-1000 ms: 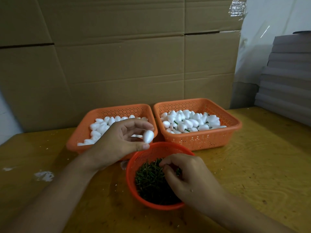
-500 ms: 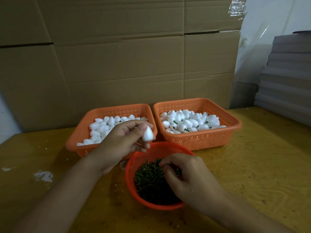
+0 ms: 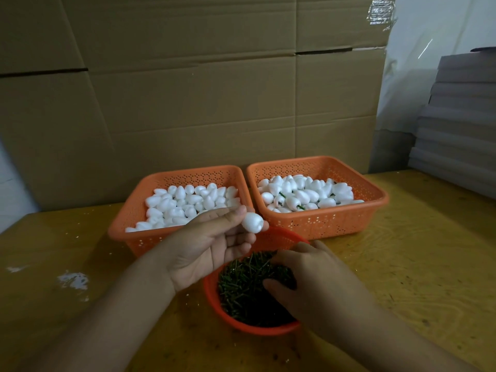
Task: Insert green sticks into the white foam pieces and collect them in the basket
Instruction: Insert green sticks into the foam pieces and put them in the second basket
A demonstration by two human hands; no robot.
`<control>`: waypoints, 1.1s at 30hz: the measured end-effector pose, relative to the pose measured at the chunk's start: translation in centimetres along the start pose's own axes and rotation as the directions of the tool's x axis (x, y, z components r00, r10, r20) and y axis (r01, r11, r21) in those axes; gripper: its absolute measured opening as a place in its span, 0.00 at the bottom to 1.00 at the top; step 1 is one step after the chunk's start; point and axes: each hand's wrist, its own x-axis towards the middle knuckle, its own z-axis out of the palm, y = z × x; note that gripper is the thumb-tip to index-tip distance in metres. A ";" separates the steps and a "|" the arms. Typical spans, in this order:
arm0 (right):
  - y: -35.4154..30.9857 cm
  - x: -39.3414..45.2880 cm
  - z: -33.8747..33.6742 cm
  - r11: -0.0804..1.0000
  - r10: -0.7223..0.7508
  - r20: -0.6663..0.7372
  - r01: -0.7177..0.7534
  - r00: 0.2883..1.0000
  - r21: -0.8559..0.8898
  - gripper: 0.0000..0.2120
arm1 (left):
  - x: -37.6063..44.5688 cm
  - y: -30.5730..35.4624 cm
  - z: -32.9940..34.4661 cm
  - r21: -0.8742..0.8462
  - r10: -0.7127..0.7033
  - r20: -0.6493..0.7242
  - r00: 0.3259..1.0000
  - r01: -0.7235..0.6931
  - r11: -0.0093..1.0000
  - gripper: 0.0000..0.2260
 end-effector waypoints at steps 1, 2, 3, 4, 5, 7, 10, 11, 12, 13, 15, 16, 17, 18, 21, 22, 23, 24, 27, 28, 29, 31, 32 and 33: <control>-0.1 -0.1 -0.1 1.000 0.009 0.025 -0.008 1.000 -0.023 0.20 | 0.0 0.0 -0.1 -0.011 -0.003 0.019 1.000 0.003 1.000 0.14; -0.2 -0.2 -0.3 0.999 0.012 0.046 -0.010 0.999 -0.041 0.21 | -0.1 0.0 -0.2 -0.013 -0.006 0.042 0.999 0.006 1.000 0.14; -0.2 -0.3 -0.3 0.998 0.010 0.068 -0.006 0.998 -0.056 0.20 | -0.2 0.1 -0.4 -0.009 -0.009 0.068 0.998 0.010 1.000 0.14; -0.3 -0.3 -0.4 0.997 0.004 0.093 0.002 0.996 -0.071 0.20 | -0.3 0.1 -0.5 -0.001 -0.012 0.092 0.996 0.012 1.000 0.14; -0.3 -0.3 -0.5 0.997 -0.004 0.117 0.014 0.993 -0.081 0.19 | -0.4 0.2 -0.6 0.011 -0.015 0.113 0.993 0.014 1.000 0.14; -0.3 -0.4 -0.3 0.996 -0.021 0.169 0.036 0.985 -0.086 0.18 | -0.4 0.3 -0.7 0.039 -0.016 0.144 0.990 0.010 0.999 0.14; -0.2 -0.5 0.0 0.998 -0.045 0.229 0.055 0.972 -0.036 0.17 | -0.5 0.4 -0.7 0.062 -0.005 0.169 0.986 -0.006 0.998 0.15; -0.1 -0.4 0.1 0.998 -0.055 0.226 0.058 0.972 -0.007 0.16 | -0.5 0.4 -0.7 0.067 -0.005 0.176 0.984 -0.007 0.998 0.15; 0.0 -0.3 0.2 0.998 -0.065 0.216 0.061 0.974 0.022 0.15 | -0.6 0.5 -0.6 0.073 -0.008 0.181 0.983 -0.005 0.997 0.14; 0.1 -0.2 0.2 0.997 -0.072 0.204 0.064 0.976 0.047 0.14 | -0.6 0.5 -0.6 0.080 -0.013 0.184 0.983 -0.002 0.997 0.14; 0.3 0.0 0.2 0.995 -0.070 0.191 0.056 0.979 0.079 0.13 | -0.6 0.5 -0.5 0.085 -0.019 0.183 0.983 0.003 0.996 0.14; 0.3 0.0 0.2 0.995 -0.067 0.185 0.052 0.980 0.086 0.12 | -0.5 0.4 -0.5 0.081 -0.019 0.180 0.983 0.005 0.997 0.14; 0.3 0.1 0.2 0.994 -0.066 0.180 0.050 0.981 0.093 0.12 | -0.5 0.4 -0.5 0.074 -0.019 0.177 0.984 0.006 0.997 0.13; 0.3 0.1 0.3 0.994 -0.065 0.176 0.048 0.982 0.097 0.11 | -0.5 0.4 -0.5 0.071 -0.018 0.174 0.985 0.006 0.997 0.13; 0.3 0.2 0.2 0.994 -0.046 0.146 0.031 0.988 0.107 0.08 | -0.4 0.3 -0.5 0.081 -0.023 0.156 0.987 0.011 0.997 0.12; 0.3 0.3 0.2 0.993 -0.036 0.115 0.022 0.993 0.119 0.07 | -0.4 0.2 -0.5 0.087 -0.023 0.145 0.989 0.011 0.996 0.12; 0.4 0.4 0.2 0.990 -0.030 0.070 0.020 0.997 0.139 0.07 | -0.3 0.1 -0.5 0.090 -0.022 0.134 0.991 0.009 0.996 0.12; 0.4 0.5 0.1 0.986 -0.024 0.017 0.021 1.000 0.168 0.07 | -0.3 0.1 -0.5 0.092 -0.019 0.124 0.992 0.008 0.996 0.12; 0.5 0.8 0.0 0.932 0.067 -0.117 -0.020 0.991 0.363 0.12 | -0.3 0.0 -0.6 0.078 -0.004 0.121 0.993 -0.006 0.997 0.11; 0.5 1.0 -0.2 0.877 0.121 -0.117 -0.050 0.986 0.478 0.15 | -0.3 0.0 -0.7 0.070 0.002 0.127 0.992 -0.011 0.997 0.12; 0.5 1.1 -0.4 0.790 0.175 -0.084 -0.089 0.981 0.606 0.17 | -0.3 0.0 -0.9 0.067 0.007 0.134 0.991 -0.016 0.998 0.12; 0.6 1.3 -0.9 0.563 0.231 0.027 -0.156 0.972 0.811 0.18 | -0.4 0.0 -1.1 0.077 0.017 0.138 0.990 -0.028 0.997 0.13; 0.7 1.4 -1.0 0.471 0.230 0.066 -0.170 0.971 0.866 0.17 | -0.4 0.0 -1.1 0.085 0.024 0.135 0.991 -0.036 0.996 0.13; 0.6 1.4 -1.1 0.403 0.221 0.086 -0.172 0.971 0.899 0.15 | -0.4 0.1 -1.1 0.090 0.031 0.130 0.991 -0.043 0.995 0.13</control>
